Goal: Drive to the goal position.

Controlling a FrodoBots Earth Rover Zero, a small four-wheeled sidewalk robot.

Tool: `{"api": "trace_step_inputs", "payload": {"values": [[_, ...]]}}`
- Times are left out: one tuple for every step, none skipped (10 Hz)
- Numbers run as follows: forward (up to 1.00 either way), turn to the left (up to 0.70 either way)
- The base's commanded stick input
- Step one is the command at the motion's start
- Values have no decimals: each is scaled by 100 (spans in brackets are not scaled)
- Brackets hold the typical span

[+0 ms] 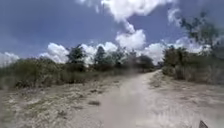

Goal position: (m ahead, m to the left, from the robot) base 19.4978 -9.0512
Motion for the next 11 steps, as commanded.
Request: {"api": "trace_step_inputs", "payload": {"values": [[45, 0], [45, 0], [45, 0], [45, 0], [45, 0], [45, 0], [45, 0], [45, 0], [45, 0], [45, 0], [45, 0]]}}
